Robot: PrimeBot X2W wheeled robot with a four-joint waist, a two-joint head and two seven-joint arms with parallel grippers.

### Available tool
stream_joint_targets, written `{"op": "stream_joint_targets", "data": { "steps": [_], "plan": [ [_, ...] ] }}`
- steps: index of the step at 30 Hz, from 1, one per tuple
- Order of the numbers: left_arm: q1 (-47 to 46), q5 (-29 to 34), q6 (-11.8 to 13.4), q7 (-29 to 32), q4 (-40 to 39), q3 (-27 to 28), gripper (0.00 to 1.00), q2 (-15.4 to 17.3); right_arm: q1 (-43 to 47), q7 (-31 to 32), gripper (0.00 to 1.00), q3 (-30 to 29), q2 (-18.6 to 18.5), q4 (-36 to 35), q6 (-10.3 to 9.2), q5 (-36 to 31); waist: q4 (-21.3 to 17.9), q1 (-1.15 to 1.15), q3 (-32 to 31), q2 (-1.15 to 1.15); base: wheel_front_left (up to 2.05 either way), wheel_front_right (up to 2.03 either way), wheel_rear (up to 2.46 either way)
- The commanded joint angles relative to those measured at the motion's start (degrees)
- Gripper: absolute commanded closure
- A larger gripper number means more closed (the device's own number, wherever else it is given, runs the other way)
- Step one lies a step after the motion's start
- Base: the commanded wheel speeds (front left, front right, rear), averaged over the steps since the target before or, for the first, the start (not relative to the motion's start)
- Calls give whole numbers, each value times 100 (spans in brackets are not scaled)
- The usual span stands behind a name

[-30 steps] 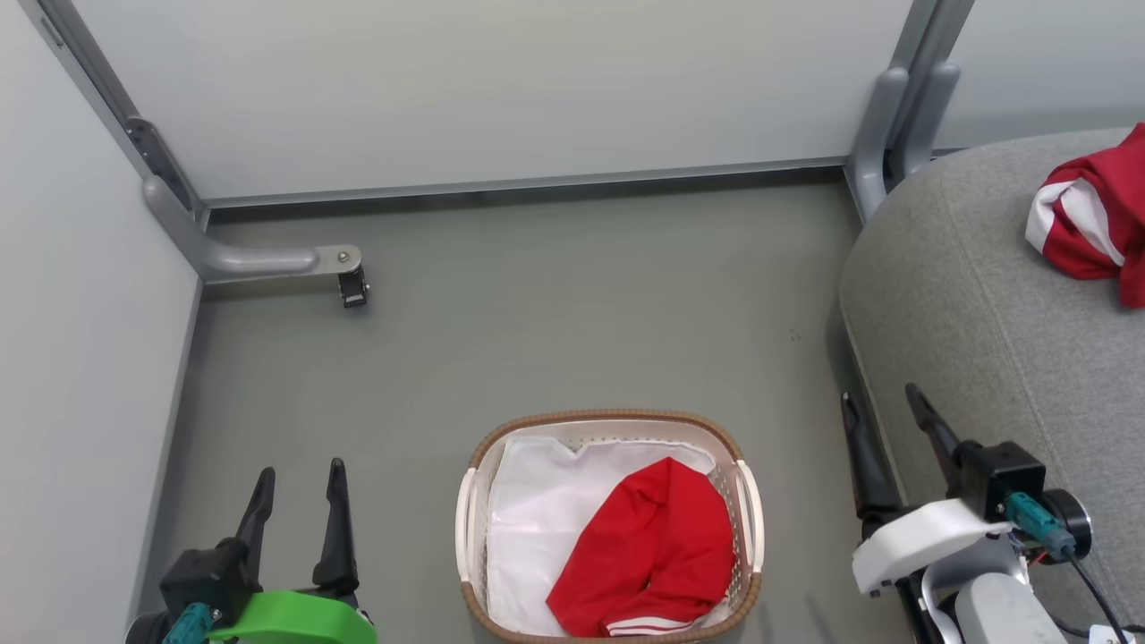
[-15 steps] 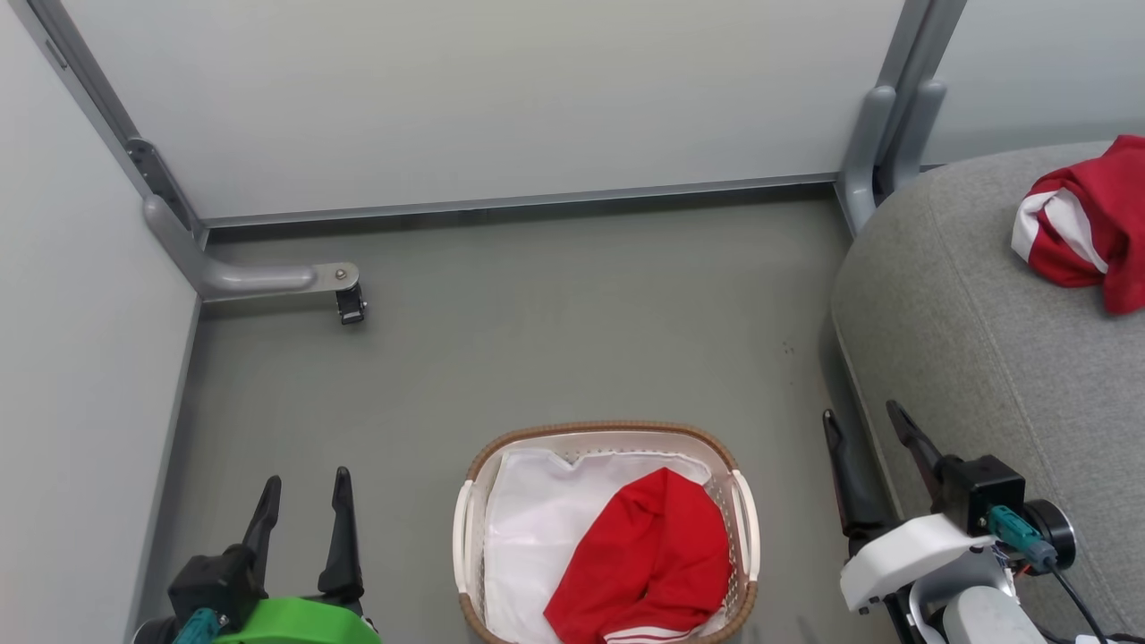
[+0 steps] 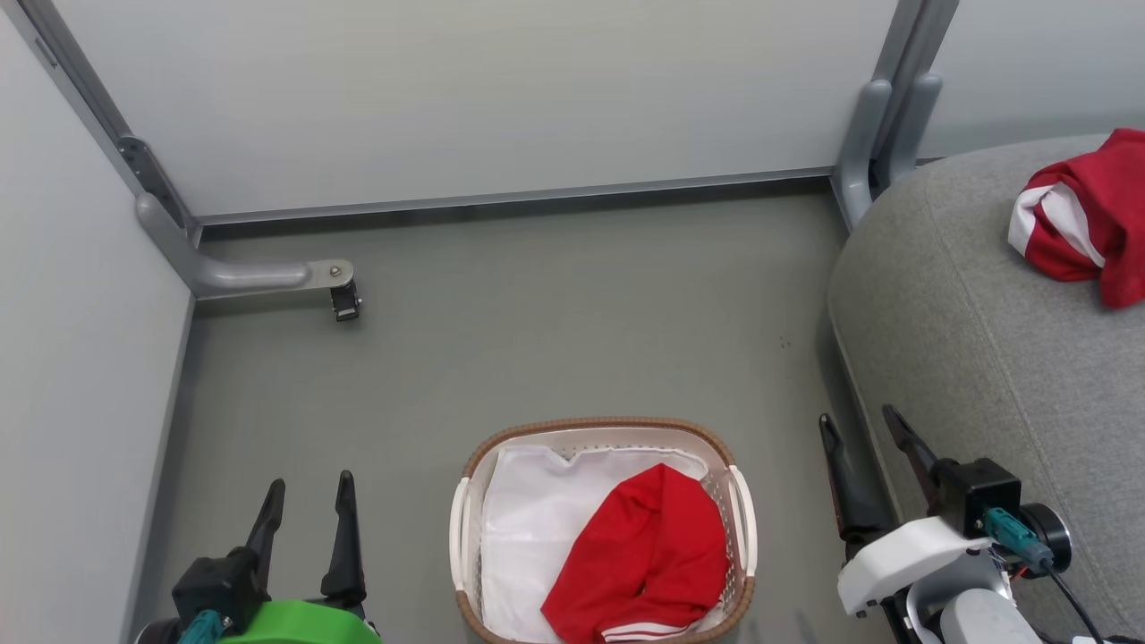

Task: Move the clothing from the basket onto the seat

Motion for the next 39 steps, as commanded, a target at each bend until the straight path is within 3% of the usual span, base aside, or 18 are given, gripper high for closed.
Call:
{"op": "stream_joint_targets", "data": {
  "steps": [1,9,18,30,39],
  "plan": [
    [20,59,-17,-3,16,36,0,-5,6,-11,0,-10,-22,5,-8,26,-12,0,29,0,0,0,0],
    [-422,229,-110,-3,77,-119,0,42,-286,-11,0,-166,-21,-160,-8,-160,-54,0,415,0,0,0,0],
    [-1820,524,-195,131,564,-675,0,25,-996,-11,0,-597,-22,-502,-8,-411,-203,0,1503,0,0,0,0],
    [-3795,691,-265,665,2421,-2344,0,-102,-1912,-11,0,-789,-19,-1296,-8,-605,-708,0,3371,0,0,0,0],
    [-4765,541,-263,1027,3632,-3471,0,-75,-2407,-11,0,-407,-17,-1691,-8,-413,-1092,0,4364,0,0,0,0]
  ]
}}
